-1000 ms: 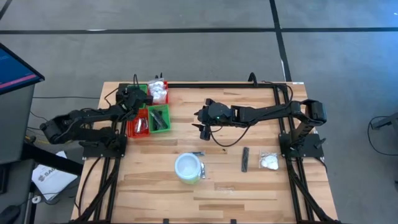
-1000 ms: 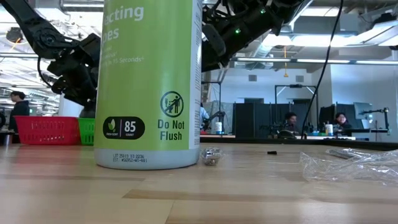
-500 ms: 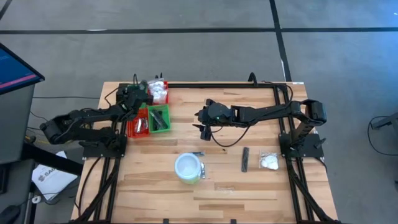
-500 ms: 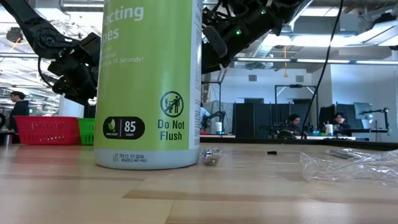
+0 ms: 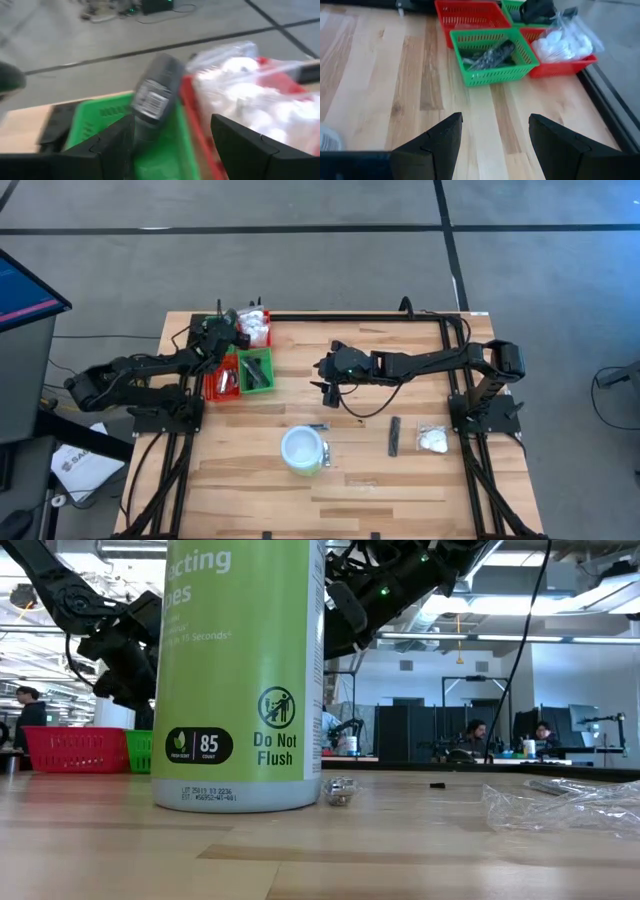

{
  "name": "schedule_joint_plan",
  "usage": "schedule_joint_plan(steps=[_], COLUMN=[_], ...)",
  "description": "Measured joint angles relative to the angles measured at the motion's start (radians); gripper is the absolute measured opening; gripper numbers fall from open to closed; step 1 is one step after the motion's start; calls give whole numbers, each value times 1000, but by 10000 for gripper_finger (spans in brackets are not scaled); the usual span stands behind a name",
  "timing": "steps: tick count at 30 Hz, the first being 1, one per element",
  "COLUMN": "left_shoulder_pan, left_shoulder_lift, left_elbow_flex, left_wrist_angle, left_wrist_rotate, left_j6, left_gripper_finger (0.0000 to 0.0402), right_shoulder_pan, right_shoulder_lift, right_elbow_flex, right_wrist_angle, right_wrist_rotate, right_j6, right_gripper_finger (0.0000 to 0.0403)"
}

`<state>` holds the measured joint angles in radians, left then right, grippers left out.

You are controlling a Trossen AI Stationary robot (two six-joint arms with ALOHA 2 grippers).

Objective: Pick & Place Travel size toiletries
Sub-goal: Put the white cotton pack into the top red bin

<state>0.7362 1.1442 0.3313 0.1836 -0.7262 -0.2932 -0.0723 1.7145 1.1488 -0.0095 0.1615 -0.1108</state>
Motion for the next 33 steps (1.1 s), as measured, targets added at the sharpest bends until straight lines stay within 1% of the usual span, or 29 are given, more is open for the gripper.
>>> schedule_joint_plan(steps=[3, 6, 10, 16, 20, 22, 26, 29, 31, 33], left_shoulder_pan=[-20, -60, -140, -268, -357, -399, -459, -481, -496, -509], left_shoulder_lift=[0, 0, 0, 0, 0, 0, -4, -15, -17, -32], left_elbow_flex=[0, 0, 0, 0, 0, 0, 0, -1, 0, -1], left_wrist_angle=[0, 0, 0, 0, 0, 1, 9, 11, 23, 17], left_wrist_rotate=[40, 46, 73, 73, 73, 73, 75, 76, 73, 73], left_j6=[-1, -1, 23, 24, 19, 7, 0, -1, -3, -3], left_gripper_finger=[254, 255, 251, 246, 246, 246, 246, 246, 246, 246], right_shoulder_pan=[0, 5, 22, 67, 103, 123, 175, 219, 252, 289], right_shoulder_lift=[0, 0, 0, -8, -24, -44, -69, -93, -121, -149], right_elbow_flex=[0, 0, 0, 0, -1, -10, -33, -49, -74, -91], right_wrist_angle=[-37, -99, -192, -310, -432, -528, -677, -747, -846, -883], right_wrist_rotate=[0, 0, 0, 2, 54, 94, 152, 158, 159, 159], right_j6=[5, 29, 75, 148, 240, 288, 385, 461, 521, 584], right_gripper_finger=[221, 221, 221, 221, 221, 221, 217, 206, 195, 182])
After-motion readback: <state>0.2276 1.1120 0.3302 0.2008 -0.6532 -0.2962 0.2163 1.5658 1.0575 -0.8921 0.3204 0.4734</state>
